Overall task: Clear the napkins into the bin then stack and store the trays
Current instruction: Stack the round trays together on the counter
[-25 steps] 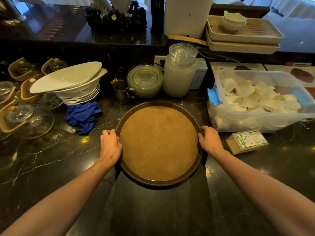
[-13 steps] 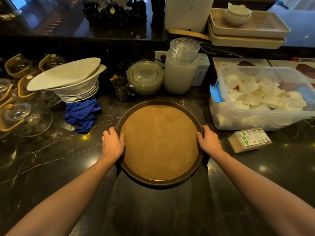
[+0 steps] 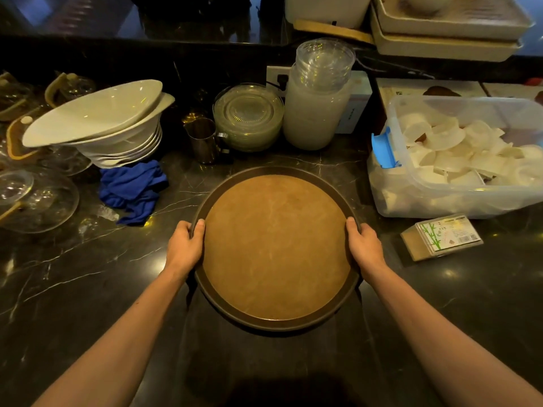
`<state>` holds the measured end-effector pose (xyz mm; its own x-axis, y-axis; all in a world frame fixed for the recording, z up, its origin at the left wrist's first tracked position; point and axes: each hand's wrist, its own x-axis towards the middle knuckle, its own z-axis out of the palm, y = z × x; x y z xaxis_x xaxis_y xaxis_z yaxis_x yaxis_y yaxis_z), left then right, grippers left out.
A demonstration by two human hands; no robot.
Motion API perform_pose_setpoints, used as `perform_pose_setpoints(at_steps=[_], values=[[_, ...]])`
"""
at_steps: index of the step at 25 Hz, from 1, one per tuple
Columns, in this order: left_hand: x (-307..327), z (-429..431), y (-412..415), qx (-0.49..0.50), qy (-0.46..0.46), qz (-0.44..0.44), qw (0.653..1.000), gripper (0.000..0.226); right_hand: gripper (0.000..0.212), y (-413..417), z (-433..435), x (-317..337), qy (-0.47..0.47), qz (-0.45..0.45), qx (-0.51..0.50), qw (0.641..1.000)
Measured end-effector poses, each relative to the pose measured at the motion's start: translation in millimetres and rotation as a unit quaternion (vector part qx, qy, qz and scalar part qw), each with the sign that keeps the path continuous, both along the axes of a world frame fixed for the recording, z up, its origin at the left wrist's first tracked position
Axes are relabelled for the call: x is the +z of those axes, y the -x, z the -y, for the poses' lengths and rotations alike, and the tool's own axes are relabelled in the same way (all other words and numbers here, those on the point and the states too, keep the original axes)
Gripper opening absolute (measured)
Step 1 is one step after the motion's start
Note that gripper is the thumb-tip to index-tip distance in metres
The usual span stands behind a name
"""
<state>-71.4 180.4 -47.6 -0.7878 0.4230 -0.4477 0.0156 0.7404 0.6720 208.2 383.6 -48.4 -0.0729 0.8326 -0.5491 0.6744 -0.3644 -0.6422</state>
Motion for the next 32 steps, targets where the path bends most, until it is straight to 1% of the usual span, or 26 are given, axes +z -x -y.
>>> perform_pose_setpoints(at_steps=[3,6,9,10,11,13,14,15,16,18,19,22,23,25,28,30,32], values=[[1,0,-6,0.058,-0.039,0.047,0.996,0.04,0.044,-1,3,0,0.021,-0.09,-0.081,0.992],[7,3,-8,0.073,-0.074,0.061,0.993,0.036,0.049,-4,2,1,0.007,-0.139,-0.095,0.986],[17,8,-11,0.069,-0.119,0.103,0.985,0.025,0.041,-10,1,6,0.01,-0.174,-0.097,0.98],[19,10,-12,0.061,-0.122,0.112,0.984,0.023,0.041,-11,2,9,0.022,-0.183,-0.096,0.978],[22,12,-13,0.053,-0.119,0.112,0.985,0.025,0.046,-12,1,8,0.046,-0.188,-0.096,0.976],[22,14,-15,0.037,-0.111,0.098,0.988,0.035,0.069,-10,3,9,0.099,-0.202,-0.094,0.97],[20,13,-16,0.025,-0.108,0.09,0.99,0.036,0.084,-8,5,8,0.106,-0.19,-0.088,0.972],[17,13,-18,0.015,-0.105,0.084,0.991,0.036,0.09,-7,8,5,0.095,-0.164,-0.08,0.979],[16,13,-19,0.008,-0.103,0.078,0.992,0.033,0.083,-8,10,1,0.073,-0.144,-0.075,0.984],[16,13,-22,0.003,-0.106,0.065,0.992,0.024,0.06,-11,14,-3,0.041,-0.125,-0.067,0.989],[16,13,-23,0.005,-0.111,0.062,0.992,0.022,0.057,-13,17,-4,0.04,-0.124,-0.064,0.989],[14,15,-25,0.01,-0.126,0.061,0.99,0.027,0.054,-15,21,2,0.042,-0.138,-0.054,0.988],[14,15,-25,0.013,-0.124,0.06,0.99,0.027,0.051,-14,23,5,0.041,-0.14,-0.056,0.988],[13,16,-27,0.019,-0.12,0.062,0.991,0.028,0.053,-15,24,7,0.04,-0.131,-0.068,0.988],[10,22,-30,0.026,-0.116,0.071,0.99,0.028,0.048,-18,29,11,0.031,-0.134,-0.059,0.989],[10,26,-32,0.029,-0.114,0.071,0.991,0.03,0.054,-19,32,13,0.02,-0.132,-0.059,0.989],[13,28,-33,0.035,-0.116,0.077,0.99,0.032,0.055,-23,33,16,0.002,-0.133,-0.055,0.99]])
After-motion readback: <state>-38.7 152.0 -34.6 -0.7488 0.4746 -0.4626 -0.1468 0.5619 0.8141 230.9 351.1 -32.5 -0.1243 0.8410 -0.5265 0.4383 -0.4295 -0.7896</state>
